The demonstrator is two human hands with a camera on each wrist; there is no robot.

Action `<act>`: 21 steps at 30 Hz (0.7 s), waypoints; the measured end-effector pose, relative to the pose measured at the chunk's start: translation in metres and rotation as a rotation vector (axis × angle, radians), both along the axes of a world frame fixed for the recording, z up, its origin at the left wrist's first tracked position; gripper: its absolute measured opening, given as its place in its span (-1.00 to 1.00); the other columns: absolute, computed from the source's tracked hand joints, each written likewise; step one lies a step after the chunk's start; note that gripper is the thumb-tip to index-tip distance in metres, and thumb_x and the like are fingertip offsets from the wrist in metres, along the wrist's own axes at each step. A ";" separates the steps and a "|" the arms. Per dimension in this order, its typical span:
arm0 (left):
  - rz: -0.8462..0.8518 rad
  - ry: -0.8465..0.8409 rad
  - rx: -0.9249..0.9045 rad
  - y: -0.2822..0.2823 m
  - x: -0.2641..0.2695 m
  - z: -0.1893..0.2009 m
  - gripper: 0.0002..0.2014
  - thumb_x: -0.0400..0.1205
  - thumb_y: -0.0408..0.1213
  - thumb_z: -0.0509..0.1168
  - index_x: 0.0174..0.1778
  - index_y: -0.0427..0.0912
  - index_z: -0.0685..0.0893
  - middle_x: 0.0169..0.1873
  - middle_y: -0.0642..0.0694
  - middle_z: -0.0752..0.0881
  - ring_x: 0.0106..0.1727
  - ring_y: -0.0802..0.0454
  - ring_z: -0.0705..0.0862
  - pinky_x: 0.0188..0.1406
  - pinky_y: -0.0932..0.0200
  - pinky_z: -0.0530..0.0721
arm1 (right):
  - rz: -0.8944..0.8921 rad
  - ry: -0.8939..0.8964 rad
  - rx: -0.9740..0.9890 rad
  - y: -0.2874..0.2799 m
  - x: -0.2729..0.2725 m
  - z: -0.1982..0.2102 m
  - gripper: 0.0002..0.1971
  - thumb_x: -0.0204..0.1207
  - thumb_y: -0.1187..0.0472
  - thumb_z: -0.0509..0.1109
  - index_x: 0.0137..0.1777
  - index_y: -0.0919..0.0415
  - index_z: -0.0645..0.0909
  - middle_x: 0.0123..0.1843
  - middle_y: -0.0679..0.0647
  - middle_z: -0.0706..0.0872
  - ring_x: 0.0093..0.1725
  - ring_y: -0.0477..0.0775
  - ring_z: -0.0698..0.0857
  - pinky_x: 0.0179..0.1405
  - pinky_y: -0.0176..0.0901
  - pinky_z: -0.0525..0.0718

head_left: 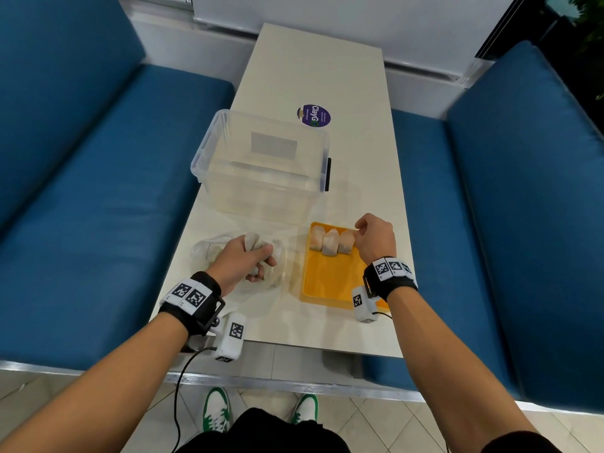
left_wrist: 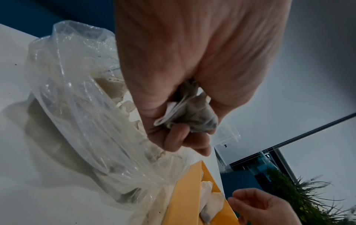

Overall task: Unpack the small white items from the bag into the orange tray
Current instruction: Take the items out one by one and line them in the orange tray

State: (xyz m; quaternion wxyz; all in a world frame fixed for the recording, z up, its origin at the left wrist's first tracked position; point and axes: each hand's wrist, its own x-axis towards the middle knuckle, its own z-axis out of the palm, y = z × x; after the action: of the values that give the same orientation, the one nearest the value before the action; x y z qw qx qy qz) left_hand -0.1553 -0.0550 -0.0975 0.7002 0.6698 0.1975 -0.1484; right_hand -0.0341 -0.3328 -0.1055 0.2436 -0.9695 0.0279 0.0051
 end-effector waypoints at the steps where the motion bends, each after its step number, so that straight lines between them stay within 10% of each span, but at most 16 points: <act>1: -0.014 -0.011 -0.004 -0.001 0.000 0.002 -0.71 0.77 -0.27 0.36 0.23 -0.47 0.62 -0.18 -0.25 0.82 -0.50 -0.01 0.55 -0.54 0.15 0.48 | 0.007 -0.036 0.017 0.002 -0.002 0.002 -0.87 0.62 0.31 0.38 0.08 0.14 0.72 -0.01 0.08 0.78 -0.08 0.09 0.72 -0.05 -0.06 0.74; 12: -0.162 -0.084 -0.014 -0.021 0.003 0.012 -0.72 0.80 -0.20 0.33 0.09 -0.41 0.72 -0.16 -0.29 0.81 -0.51 0.00 0.53 -0.50 0.17 0.42 | 0.635 0.192 0.333 0.077 -0.045 0.045 -0.78 0.67 0.17 0.41 0.25 0.00 0.78 0.07 -0.05 0.82 -0.10 -0.04 0.70 -0.13 -0.48 0.56; 16: -0.185 -0.077 -0.050 -0.020 0.002 0.012 -0.75 0.80 -0.30 0.31 0.17 -0.47 0.71 -0.08 -0.32 0.83 -0.48 -0.02 0.56 -0.49 0.14 0.41 | 0.620 0.180 0.287 0.080 -0.048 0.047 -0.82 0.61 0.11 0.51 0.16 0.04 0.83 0.03 0.02 0.79 -0.15 -0.11 0.67 -0.07 -0.23 0.63; 21: -0.168 -0.091 -0.055 -0.017 -0.002 0.016 -0.80 0.79 -0.37 0.30 0.23 -0.37 0.74 -0.09 -0.29 0.84 -0.49 0.02 0.56 -0.51 0.18 0.43 | 0.536 0.167 0.324 0.080 -0.055 0.046 -0.94 0.53 0.18 0.58 -0.06 0.14 0.84 -0.17 -0.08 0.80 -0.26 -0.22 0.64 -0.25 -0.46 0.52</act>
State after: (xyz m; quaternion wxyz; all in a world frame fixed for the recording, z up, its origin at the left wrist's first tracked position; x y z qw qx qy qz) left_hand -0.1574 -0.0720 -0.0817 0.7116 0.6706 0.1046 -0.1816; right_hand -0.0888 -0.2528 -0.0590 0.3817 -0.8872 -0.2094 0.1529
